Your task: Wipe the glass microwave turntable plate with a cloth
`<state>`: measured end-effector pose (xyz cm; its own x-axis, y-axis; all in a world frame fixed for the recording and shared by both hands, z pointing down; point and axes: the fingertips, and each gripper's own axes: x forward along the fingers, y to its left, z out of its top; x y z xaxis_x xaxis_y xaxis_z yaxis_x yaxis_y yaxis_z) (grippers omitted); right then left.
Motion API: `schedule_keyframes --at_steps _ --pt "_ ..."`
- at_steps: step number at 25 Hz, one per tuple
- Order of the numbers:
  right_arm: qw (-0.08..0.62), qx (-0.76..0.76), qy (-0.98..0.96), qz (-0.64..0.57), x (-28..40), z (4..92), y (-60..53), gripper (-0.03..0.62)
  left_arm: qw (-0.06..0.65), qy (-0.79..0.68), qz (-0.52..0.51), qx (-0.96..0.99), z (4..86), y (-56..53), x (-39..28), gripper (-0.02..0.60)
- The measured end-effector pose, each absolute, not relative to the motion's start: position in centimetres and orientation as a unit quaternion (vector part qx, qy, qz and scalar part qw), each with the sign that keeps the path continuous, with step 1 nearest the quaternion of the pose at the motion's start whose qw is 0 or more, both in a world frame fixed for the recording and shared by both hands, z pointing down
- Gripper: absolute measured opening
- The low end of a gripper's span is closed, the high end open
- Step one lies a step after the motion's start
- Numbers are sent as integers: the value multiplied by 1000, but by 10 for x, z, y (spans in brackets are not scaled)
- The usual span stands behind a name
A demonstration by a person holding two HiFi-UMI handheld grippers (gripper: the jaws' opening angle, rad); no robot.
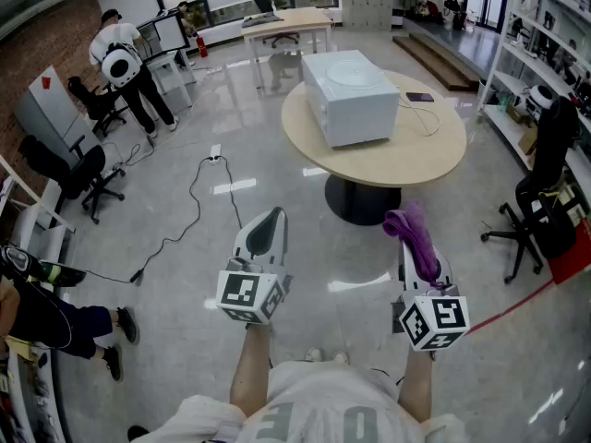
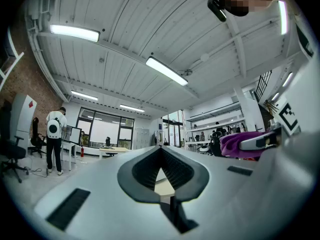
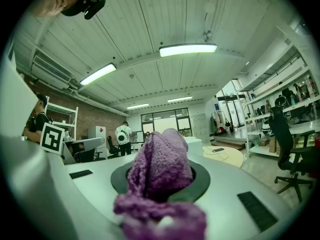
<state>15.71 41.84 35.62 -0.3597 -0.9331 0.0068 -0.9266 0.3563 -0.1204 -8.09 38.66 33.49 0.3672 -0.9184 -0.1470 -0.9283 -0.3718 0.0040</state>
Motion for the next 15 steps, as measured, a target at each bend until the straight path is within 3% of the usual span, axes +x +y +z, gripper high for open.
schedule_keyframes --at_steps 15 --pt "21 -552 832 -48 169 363 396 48 19 535 47 -843 353 365 -49 -5"
